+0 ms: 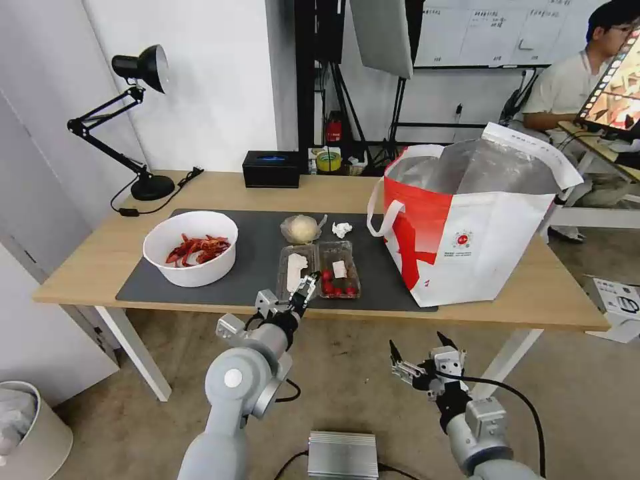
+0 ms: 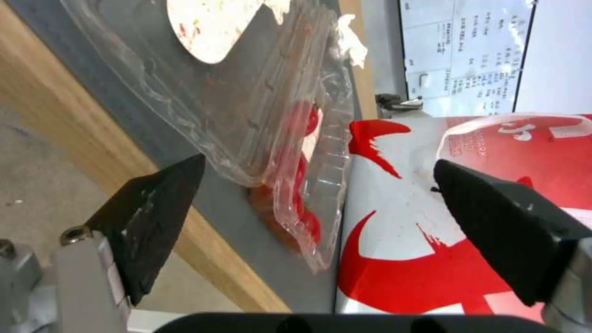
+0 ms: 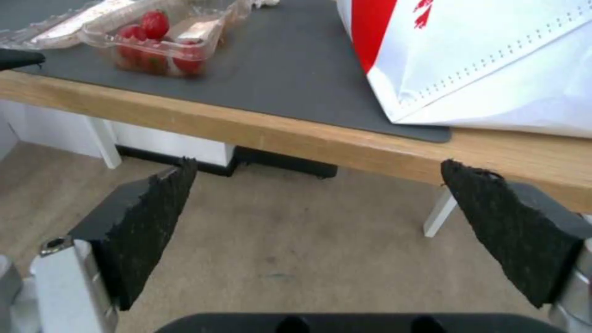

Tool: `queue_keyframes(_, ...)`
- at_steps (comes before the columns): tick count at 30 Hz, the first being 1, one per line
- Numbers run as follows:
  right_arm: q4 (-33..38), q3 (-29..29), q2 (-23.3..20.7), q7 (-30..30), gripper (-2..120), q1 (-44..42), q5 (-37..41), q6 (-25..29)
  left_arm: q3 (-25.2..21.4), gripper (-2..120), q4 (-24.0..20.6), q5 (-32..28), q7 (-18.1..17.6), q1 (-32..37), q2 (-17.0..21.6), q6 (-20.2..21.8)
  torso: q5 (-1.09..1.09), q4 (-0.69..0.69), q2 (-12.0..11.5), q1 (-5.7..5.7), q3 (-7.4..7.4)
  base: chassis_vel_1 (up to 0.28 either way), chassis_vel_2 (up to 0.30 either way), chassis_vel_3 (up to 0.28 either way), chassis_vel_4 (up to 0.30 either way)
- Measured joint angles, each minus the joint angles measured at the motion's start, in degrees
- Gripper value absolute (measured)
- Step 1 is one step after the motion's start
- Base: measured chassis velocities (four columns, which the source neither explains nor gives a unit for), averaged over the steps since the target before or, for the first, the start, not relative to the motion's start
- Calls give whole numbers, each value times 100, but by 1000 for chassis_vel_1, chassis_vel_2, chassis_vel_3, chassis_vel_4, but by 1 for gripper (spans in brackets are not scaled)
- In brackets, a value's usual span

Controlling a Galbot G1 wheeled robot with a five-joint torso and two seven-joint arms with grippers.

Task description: Pick up the trash from the table and place it into the takeout bag.

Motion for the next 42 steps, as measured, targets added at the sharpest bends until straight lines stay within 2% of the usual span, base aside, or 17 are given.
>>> queue_keyframes(9,-59,-3,4,6,100,15,0,8,-2,100,100,8,-22,-64,0,-34,0,0,0,0,0,0,0,0,0)
queue_keyframes(20,-135,-69,50,9,100,28,-40,21,-59,100,142,-19,-20,-154,0,-274,0,0,0,0,0,0,0,0,0)
queue_keyframes(42,-193,-190,117,12,100,37,-112,28,-134,100,-30,-83,76,-227,2,-334,0,0,1,1,0,0,0,0,0)
